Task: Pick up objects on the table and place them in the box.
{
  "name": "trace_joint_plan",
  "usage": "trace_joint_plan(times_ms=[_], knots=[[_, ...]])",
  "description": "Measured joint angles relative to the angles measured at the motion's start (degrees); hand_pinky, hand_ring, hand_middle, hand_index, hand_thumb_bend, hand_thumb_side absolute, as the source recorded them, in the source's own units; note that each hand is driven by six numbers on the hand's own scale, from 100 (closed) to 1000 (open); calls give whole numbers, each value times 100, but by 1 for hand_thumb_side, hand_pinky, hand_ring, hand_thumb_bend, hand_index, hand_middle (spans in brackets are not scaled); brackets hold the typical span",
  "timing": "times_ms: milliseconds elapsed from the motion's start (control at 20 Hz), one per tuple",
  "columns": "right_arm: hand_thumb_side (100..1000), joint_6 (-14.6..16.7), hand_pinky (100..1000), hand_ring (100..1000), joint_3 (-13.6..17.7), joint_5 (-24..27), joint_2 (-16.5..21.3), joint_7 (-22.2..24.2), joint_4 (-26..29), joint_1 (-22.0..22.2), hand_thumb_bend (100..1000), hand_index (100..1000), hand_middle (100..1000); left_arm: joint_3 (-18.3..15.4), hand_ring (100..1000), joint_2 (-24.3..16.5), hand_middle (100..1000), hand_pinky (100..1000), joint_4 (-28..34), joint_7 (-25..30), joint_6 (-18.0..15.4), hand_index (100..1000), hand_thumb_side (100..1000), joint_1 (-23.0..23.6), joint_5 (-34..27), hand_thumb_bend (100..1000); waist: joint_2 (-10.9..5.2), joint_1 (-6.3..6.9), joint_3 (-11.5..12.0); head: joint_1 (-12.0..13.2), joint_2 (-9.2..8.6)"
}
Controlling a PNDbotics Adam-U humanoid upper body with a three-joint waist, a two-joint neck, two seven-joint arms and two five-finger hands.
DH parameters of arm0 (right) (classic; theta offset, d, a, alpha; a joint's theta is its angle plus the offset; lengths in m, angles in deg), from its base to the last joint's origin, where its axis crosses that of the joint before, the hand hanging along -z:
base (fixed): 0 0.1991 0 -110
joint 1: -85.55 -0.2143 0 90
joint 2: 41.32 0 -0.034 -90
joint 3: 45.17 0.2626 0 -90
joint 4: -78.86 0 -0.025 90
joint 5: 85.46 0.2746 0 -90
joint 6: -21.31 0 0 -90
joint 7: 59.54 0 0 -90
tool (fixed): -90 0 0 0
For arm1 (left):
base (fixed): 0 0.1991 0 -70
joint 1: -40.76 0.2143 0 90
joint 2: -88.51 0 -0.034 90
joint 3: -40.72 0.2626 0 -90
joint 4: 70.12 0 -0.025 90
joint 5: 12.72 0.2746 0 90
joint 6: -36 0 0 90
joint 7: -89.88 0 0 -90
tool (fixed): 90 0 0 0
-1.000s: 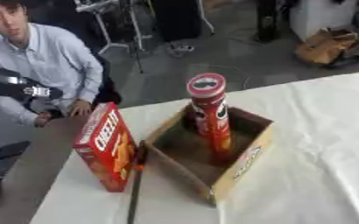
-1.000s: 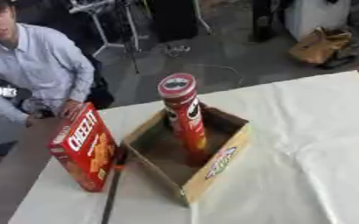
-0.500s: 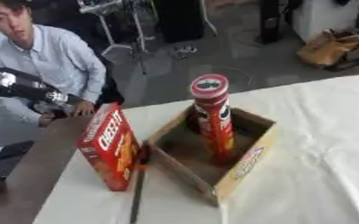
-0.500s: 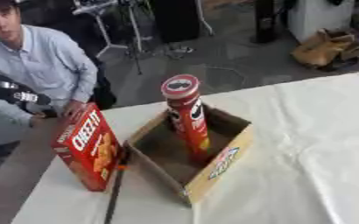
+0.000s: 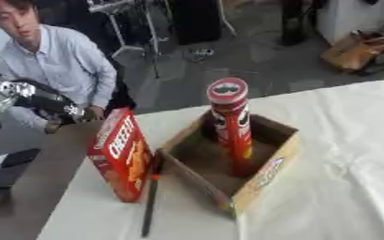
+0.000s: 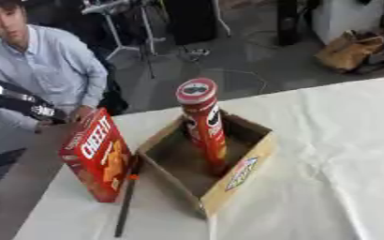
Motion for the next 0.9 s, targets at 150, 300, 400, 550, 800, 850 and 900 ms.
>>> trace_joint_plan(times_ms=[150, 300, 400, 550, 800, 850, 900], knots=[[1000, -15, 887, 892, 0, 1, -2, -2, 0, 0, 100, 638, 630, -121, 1000, 105, 1000, 1000, -303, -21, -225, 1000, 1000, -101, 221, 539, -2, 0, 0, 0, 6], [1000, -33, 886, 892, 1, 1, -5, -5, 0, 0, 100, 637, 629, -217, 1000, 197, 1000, 1000, -541, -92, -380, 1000, 1000, -199, 398, 544, -13, 0, 1, 0, 8], [1000, -43, 886, 892, 1, 1, -10, -5, 0, -1, 100, 636, 629, -274, 1000, 245, 1000, 1000, -676, -164, -453, 1000, 1000, -243, 522, 514, -15, 0, 3, 0, 10], [1000, -66, 886, 892, 1, 2, -42, -11, 0, -5, 100, 637, 629, -354, 1000, 303, 1000, 1000, -824, -242, -531, 1000, 1000, -337, 733, 558, -25, 0, 4, 0, 13], [1000, -95, 886, 890, 1, 2, -58, 6, 0, -6, 100, 637, 628, -510, 1000, 346, 1000, 1000, -1009, -315, -604, 1000, 1000, -502, 1041, 628, -34, 0, 4, 0, 58], [1000, -97, 886, 890, 1, 2, -59, 8, 0, -6, 100, 637, 628, -546, 1000, 346, 1000, 1000, -1041, -325, -614, 1000, 1000, -524, 1086, 628, -34, 0, 6, 0, 60], [1000, -98, 886, 889, 1, 2, -60, 9, 0, -6, 100, 637, 628, -581, 1000, 346, 1000, 1000, -1066, -331, -620, 1000, 1000, -533, 1122, 591, -34, 0, 7, 0, 61]])
